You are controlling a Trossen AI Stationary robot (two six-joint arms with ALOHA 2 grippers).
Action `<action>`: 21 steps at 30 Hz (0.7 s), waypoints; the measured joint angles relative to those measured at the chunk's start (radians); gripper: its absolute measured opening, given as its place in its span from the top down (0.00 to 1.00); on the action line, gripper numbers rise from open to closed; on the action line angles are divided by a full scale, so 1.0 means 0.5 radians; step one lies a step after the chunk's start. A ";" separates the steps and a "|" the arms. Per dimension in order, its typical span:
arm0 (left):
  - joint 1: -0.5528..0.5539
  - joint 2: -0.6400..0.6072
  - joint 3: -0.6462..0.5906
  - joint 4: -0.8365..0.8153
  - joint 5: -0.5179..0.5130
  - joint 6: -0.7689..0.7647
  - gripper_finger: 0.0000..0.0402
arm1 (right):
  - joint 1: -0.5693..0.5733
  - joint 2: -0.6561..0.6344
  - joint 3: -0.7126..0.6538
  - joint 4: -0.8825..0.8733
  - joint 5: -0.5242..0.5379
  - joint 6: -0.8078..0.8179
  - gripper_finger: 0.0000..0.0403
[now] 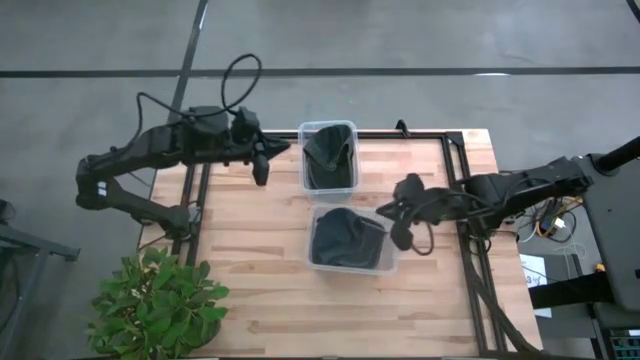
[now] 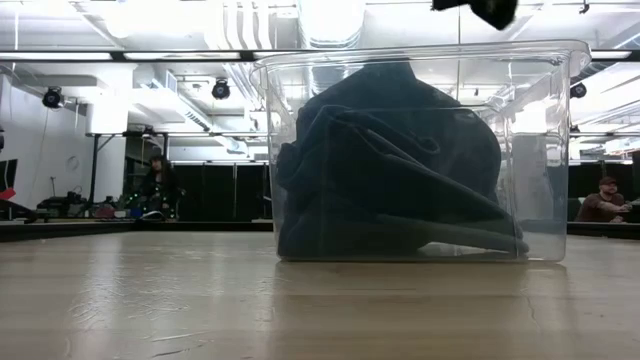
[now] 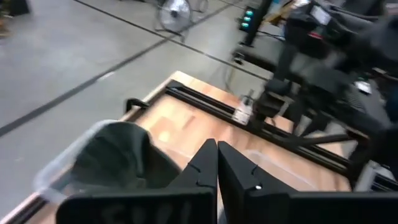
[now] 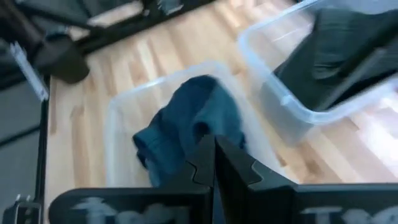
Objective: Pick & Place hat
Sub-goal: Return to Home Position
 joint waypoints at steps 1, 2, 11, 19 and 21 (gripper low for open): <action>0.000 -0.007 -0.044 0.046 0.043 -0.001 0.99 | 0.008 -0.058 -0.055 0.025 0.042 0.025 0.98; 0.000 -0.015 -0.096 0.096 0.084 -0.009 0.99 | 0.012 -0.108 -0.105 0.042 0.083 0.068 0.98; -0.002 -0.060 -0.545 0.100 0.044 0.022 1.00 | 0.008 -0.520 -0.367 -0.048 0.094 0.062 0.98; -0.009 -0.070 -1.169 1.052 0.228 0.069 1.00 | 0.008 -0.721 -0.712 0.265 0.450 -0.150 0.98; -0.013 -0.078 -1.275 1.257 0.354 0.074 1.00 | 0.010 -0.758 -0.794 0.338 0.437 -0.193 0.98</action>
